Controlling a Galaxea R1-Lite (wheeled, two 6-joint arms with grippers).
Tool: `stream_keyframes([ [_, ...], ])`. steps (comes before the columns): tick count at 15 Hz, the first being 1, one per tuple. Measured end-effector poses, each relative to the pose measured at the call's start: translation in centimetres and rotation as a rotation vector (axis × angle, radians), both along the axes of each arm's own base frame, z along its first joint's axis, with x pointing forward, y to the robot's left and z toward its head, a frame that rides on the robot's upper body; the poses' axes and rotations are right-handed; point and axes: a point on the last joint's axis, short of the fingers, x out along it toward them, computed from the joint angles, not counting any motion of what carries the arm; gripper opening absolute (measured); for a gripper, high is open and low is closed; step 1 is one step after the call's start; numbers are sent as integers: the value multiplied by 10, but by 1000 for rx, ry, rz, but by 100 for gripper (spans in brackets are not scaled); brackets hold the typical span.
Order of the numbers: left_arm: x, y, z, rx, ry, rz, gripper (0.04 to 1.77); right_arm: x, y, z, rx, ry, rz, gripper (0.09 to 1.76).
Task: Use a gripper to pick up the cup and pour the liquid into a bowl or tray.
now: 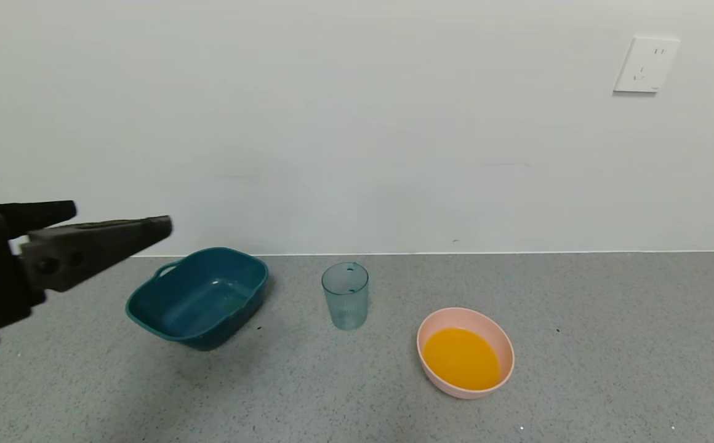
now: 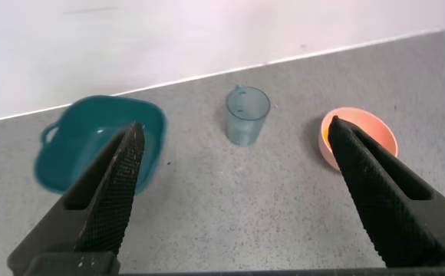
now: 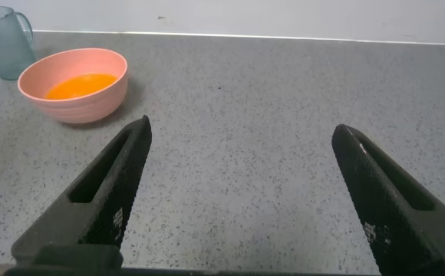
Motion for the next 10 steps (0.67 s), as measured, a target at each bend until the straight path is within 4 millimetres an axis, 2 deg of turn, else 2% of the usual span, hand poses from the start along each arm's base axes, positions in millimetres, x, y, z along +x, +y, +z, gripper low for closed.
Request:
stream_keyframes([
  [5,-57,46,-7,-15,-41,154,171,0,0,0,0,0,0,171],
  [10,-118,59,-24,25,-137,297,172,0,0,0,0,0,0,171],
])
